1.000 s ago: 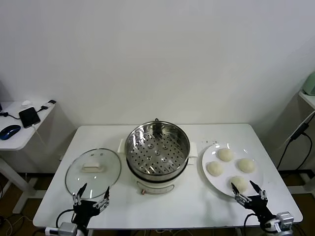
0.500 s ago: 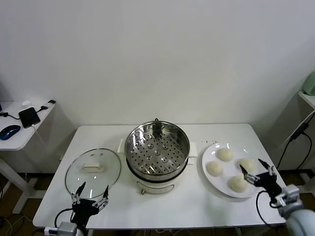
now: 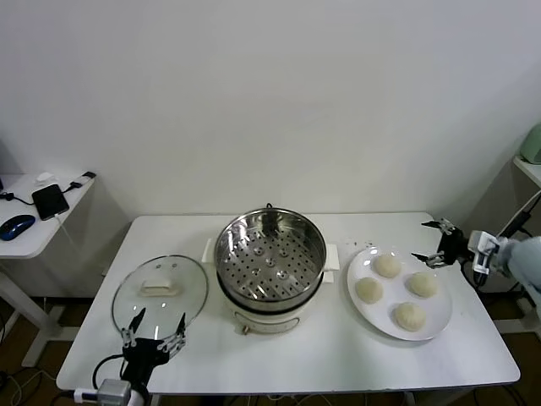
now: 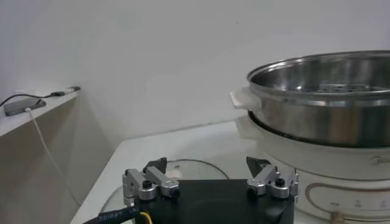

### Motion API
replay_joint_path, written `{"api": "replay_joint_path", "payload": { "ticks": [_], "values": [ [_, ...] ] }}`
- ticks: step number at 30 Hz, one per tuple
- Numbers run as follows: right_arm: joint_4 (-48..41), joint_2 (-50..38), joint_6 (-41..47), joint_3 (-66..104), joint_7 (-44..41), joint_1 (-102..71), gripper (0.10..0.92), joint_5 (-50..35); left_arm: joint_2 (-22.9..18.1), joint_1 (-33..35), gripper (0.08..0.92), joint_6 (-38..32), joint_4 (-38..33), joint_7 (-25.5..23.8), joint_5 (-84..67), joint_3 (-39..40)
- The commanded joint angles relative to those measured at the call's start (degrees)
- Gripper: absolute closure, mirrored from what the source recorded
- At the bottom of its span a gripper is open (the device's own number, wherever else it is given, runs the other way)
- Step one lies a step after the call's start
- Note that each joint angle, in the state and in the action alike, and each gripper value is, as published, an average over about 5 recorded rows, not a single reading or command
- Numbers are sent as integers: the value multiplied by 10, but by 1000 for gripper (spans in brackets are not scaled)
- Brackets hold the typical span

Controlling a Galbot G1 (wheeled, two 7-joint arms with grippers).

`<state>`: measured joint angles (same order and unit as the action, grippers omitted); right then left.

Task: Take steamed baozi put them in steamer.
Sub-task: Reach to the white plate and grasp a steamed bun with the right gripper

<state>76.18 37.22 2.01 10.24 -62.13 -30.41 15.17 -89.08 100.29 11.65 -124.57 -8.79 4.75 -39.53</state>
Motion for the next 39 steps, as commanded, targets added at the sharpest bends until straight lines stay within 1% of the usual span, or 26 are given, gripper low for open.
{"api": "replay_joint_path", "payload": {
  "ticks": [1, 4, 7, 14, 21, 39],
  "values": [
    [-142, 46, -80, -157, -154, 224, 203, 138, -1, -1, 177, 0, 0, 0, 0, -1],
    [-193, 93, -103, -176, -184, 251, 203, 163, -3, -1, 177, 2, -1, -2, 0, -5],
    [-218, 117, -109, -204, -209, 265, 203, 172, -6, 0, 177, 2, 1, -2, 1, -9],
    [-258, 148, -112, -228, -216, 254, 203, 185, -7, 4, 177, 0, 6, -2, 2, -14],
    [-282, 176, -113, -195, -172, 221, 203, 199, -7, 0, 177, 0, 10, -2, 1, -18],
    [-327, 217, -106, -160, -96, 192, 203, 258, -1, -2, 177, -2, 16, -3, -1, -20]
  ]
}}
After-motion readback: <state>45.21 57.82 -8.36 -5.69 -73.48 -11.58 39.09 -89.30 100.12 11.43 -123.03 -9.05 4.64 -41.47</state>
